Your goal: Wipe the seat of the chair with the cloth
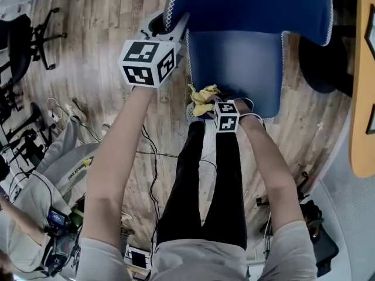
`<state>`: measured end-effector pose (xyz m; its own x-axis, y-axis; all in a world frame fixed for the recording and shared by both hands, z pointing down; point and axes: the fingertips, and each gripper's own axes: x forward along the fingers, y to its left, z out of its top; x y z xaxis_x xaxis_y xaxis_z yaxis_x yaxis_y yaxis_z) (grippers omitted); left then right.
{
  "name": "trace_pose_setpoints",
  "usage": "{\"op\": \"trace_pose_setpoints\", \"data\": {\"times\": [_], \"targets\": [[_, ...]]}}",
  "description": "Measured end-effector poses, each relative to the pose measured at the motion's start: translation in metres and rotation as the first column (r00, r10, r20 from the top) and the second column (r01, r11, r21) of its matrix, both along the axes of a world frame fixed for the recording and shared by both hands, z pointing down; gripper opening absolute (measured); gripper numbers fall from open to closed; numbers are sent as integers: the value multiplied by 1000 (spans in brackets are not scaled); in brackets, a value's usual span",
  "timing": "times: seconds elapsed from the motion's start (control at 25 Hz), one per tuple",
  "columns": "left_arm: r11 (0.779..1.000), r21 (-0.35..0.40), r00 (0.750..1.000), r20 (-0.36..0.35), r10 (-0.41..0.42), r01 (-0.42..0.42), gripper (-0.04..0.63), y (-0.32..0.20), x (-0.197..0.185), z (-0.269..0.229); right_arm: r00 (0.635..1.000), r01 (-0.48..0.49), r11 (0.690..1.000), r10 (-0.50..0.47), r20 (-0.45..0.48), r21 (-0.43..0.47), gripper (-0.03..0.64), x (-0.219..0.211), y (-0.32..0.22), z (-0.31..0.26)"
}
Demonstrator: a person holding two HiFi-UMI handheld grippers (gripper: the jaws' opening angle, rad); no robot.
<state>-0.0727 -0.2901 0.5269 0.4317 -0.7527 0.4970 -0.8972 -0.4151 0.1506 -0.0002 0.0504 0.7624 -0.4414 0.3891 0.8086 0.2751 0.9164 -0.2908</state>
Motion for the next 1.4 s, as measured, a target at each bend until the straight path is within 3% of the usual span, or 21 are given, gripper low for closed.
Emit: {"op": "trace_pose_setpoints", "data": {"times": [0.4, 0.76, 1.16, 1.4], "targets": [[998, 31, 997, 53, -49, 48, 140, -1, 0, -2, 999, -19, 997, 17, 31, 78, 91, 64, -16, 4], [994, 22, 989, 102, -108, 107, 149, -8, -11, 0, 997, -68, 994, 66, 25, 85, 91, 121, -38, 5], [988, 10, 981, 123, -152, 152, 160, -2, -16, 0, 947, -320, 946, 322, -26, 56, 91, 211, -47, 7], [992, 22, 987, 105, -123, 122, 180, 1, -17, -2, 887, -455, 890, 456, -73, 33, 92, 250, -44, 7]]}}
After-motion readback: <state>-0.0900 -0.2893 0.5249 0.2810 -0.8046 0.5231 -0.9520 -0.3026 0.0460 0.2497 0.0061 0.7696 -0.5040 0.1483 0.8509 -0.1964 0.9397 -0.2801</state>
